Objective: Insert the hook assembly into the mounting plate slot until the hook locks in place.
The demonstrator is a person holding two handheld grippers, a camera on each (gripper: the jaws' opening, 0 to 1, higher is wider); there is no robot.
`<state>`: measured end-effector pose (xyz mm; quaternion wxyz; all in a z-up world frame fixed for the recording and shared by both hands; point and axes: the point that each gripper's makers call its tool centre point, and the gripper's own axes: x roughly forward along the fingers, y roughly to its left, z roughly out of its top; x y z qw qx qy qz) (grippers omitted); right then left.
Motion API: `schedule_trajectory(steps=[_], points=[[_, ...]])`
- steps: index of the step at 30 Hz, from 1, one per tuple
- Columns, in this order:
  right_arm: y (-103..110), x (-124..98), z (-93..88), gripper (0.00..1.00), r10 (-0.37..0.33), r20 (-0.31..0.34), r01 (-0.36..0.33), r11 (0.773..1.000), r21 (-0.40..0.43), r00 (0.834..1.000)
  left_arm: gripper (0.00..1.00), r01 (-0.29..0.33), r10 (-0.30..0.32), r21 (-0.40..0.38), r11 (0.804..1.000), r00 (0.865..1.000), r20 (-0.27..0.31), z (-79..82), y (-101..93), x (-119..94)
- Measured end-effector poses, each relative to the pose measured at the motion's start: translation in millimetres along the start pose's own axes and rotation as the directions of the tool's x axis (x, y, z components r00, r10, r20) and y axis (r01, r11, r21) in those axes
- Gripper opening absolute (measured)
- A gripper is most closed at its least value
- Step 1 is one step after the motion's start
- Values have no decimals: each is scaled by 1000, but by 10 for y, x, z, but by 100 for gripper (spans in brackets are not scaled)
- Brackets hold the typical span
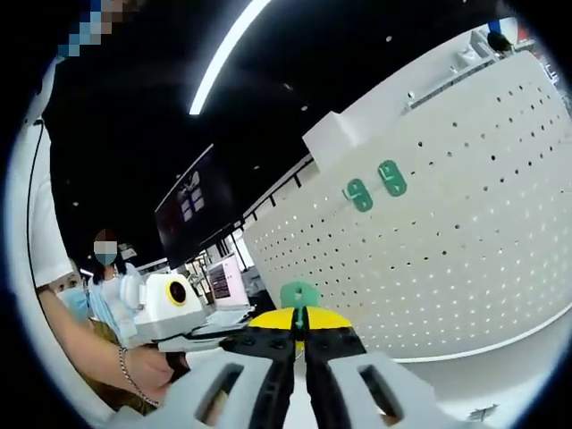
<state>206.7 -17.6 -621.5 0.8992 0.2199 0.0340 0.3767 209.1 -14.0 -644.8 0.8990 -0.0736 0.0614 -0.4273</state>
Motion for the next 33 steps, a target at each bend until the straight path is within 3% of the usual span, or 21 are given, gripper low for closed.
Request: schedule_trajectory(steps=[3, 4, 10, 14, 18, 25, 29, 33], points=[[0, 6, 10, 0, 5, 3, -5, 1000, 2, 1000, 38, -15, 15, 11, 1000, 1000, 7, 7, 26, 14], [-1, 5, -6, 0, 5, -6, -5, 1000, 4, 1000, 44, -30, 30, 5, 1000, 999, -18, -50, 65, 11], [16, 8, -9, 0, 10, -8, -10, 1000, 1, 1000, 68, -40, 41, 26, 999, 998, -56, -152, 100, 10], [24, 8, -4, 0, 16, -11, -15, 1000, 19, 1000, 89, -57, 60, 33, 998, 995, -83, -222, 114, 28], [30, 8, 0, 0, 17, -14, -17, 1000, 19, 1000, 100, -64, 70, 77, 995, 994, -79, -231, 99, 40], [19, -1, -4, 0, 13, -18, -13, 1000, 20, 1000, 99, -45, 55, 99, 994, 994, -97, -253, 68, 41], [-21, -3, 40, 0, -4, -29, 4, 1000, -26, 1000, 99, -53, 63, 97, 994, 993, -96, -256, 90, 21], [-196, -10, 119, 0, -77, -67, 69, 992, -110, 995, 97, -62, 70, 93, 994, 993, -92, -251, 119, -3]])
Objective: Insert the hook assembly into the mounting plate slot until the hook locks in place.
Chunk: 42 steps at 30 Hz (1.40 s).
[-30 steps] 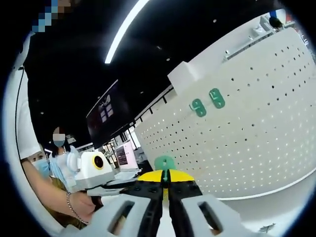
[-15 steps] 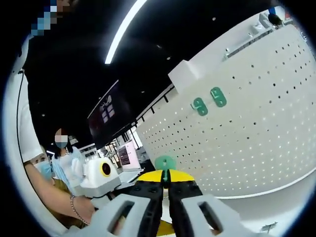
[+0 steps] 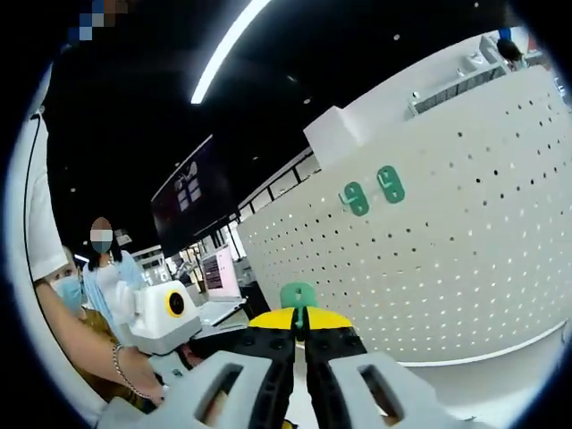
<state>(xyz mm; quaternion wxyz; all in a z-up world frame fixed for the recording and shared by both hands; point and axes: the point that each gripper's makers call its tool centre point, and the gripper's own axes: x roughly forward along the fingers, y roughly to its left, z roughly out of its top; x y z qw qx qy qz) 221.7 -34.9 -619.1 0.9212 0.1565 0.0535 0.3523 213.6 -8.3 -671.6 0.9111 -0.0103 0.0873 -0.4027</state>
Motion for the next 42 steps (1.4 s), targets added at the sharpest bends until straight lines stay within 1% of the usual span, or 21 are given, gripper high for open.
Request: schedule_trajectory(steps=[1, 2, 4, 5, 7, 10, 15, 20, 22, 24, 26, 27, 28, 34, 38, 41, 42], points=[[-34, 8, 11, 0, -7, -11, 6, 1000, -25, 1000, 98, -6, 6, 1, 1000, 1000, -2, -6, 12, -6], [-54, 11, 23, 0, -14, -13, 13, 999, -30, 1000, 98, -7, 7, 0, 1000, 1000, -2, -9, 14, -10], [-143, 5, 20, 0, -53, -44, 49, 996, -78, 998, 98, -7, 7, -5, 1000, 1000, -4, -19, 18, -17], [-139, 20, 49, 0, -49, -39, 45, 995, -87, 998, 98, -10, 10, -2, 1000, 1000, -6, -26, 22, -22], [-211, 17, 68, 0, -83, -54, 76, 989, -125, 995, 98, -8, 8, -6, 1000, 1000, -7, -30, 17, -32], [-267, 23, 129, 0, -104, -43, 97, 986, -139, 994, 98, -12, 12, -2, 1000, 1000, -6, -26, 26, -46], [-446, 17, 231, 0, -165, -34, 158, 974, -163, 986, 98, -19, 19, -5, 1000, 1000, -5, -24, 49, -69], [-612, 24, 367, 0, -212, -20, 205, 961, -187, 977, 98, -26, 26, -10, 1000, 1000, -2, -37, 61, -88], [-648, 31, 414, 0, -216, -12, 210, 961, -182, 976, 98, -27, 27, -9, 1000, 1000, 0, -32, 55, -94], [-700, 38, 483, 0, -234, 1, 230, 952, -201, 972, 97, -29, 29, -3, 1000, 1000, -1, -30, 53, -101], [-736, 58, 539, 0, -243, 11, 240, 950, -199, 970, 97, -31, 31, 0, 1000, 1000, 3, -20, 56, -113], [-762, 61, 566, 0, -255, 17, 252, 944, -211, 967, 97, -35, 35, 4, 999, 999, 7, -8, 61, -123], [-773, 75, 598, 0, -253, 22, 252, 945, -208, 967, 97, -36, 36, 5, 999, 999, 8, -2, 62, -127], [-917, 116, 778, 0, -305, 62, 311, 923, -225, 950, 97, -50, 50, 2, 999, 999, 12, 12, 112, -180], [-980, 134, 854, 0, -323, 78, 333, 916, -224, 943, 96, -57, 57, 1, 998, 998, 15, 13, 136, -208], [-1039, 139, 921, 0, -342, 95, 355, 906, -233, 935, 96, -60, 60, 1, 998, 998, 14, 11, 139, -222], [-1059, 142, 934, 0, -345, 97, 358, 906, -226, 934, 96, -59, 59, 1, 998, 998, 14, 9, 137, -224]])
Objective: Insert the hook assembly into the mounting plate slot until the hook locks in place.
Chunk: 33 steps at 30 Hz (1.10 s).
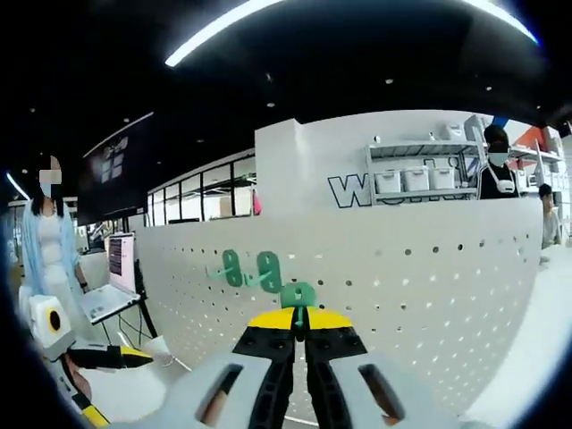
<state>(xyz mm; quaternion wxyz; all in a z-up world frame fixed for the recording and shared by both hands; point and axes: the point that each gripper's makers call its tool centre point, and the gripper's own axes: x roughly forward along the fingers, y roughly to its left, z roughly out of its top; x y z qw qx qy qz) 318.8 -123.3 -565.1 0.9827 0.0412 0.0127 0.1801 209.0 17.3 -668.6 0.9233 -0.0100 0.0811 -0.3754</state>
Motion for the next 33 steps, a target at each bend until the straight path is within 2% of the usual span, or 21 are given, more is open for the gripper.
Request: schedule_trajectory(steps=[18, 33], points=[[-105, 241, 217, 0, -63, 78, 66, 997, -46, 995, 95, -8, 8, 0, 1000, 1000, -3, 9, 20, -58], [-128, 349, 214, 0, -70, 76, 73, 997, -28, 995, 95, -19, 19, 1, 1000, 1000, -14, -18, 69, -114]])
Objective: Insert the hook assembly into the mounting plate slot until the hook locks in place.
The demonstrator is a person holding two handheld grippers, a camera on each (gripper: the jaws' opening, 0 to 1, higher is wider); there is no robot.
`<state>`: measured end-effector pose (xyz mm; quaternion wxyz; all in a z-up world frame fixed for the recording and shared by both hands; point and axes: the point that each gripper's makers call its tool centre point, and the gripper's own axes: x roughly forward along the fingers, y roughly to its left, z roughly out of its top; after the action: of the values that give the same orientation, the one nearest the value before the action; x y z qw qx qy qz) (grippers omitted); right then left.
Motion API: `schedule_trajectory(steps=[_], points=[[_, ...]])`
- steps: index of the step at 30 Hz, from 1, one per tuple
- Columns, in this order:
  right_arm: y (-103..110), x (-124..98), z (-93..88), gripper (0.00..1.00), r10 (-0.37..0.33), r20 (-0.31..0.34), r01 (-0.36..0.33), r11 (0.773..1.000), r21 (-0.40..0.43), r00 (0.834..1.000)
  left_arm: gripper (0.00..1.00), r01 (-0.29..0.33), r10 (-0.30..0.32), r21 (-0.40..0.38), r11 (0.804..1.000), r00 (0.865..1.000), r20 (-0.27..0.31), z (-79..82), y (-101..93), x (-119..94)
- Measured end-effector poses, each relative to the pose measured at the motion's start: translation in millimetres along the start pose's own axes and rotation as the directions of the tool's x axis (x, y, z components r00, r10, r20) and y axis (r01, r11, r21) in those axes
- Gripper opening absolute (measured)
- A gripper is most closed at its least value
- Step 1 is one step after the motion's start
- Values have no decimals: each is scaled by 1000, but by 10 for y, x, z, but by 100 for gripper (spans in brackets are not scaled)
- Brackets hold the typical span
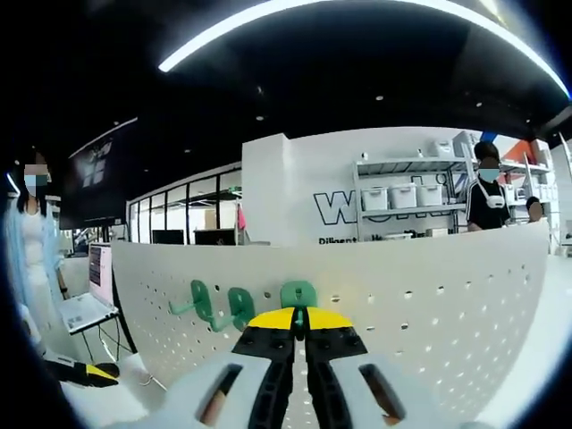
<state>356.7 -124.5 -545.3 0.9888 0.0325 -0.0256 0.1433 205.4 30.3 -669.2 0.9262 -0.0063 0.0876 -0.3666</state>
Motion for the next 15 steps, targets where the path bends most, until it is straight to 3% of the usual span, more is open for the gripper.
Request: schedule_trajectory(steps=[8, 15], points=[[6, 32, -45, 1, -37, -13, 37, 999, 11, 999, 95, 6, -6, 7, 1000, 999, -32, -128, -41, -34], [3, 42, -60, 1, -101, -5, 101, 995, 14, 995, 94, -1, 1, -5, 1000, 999, -34, -148, -13, -63]])
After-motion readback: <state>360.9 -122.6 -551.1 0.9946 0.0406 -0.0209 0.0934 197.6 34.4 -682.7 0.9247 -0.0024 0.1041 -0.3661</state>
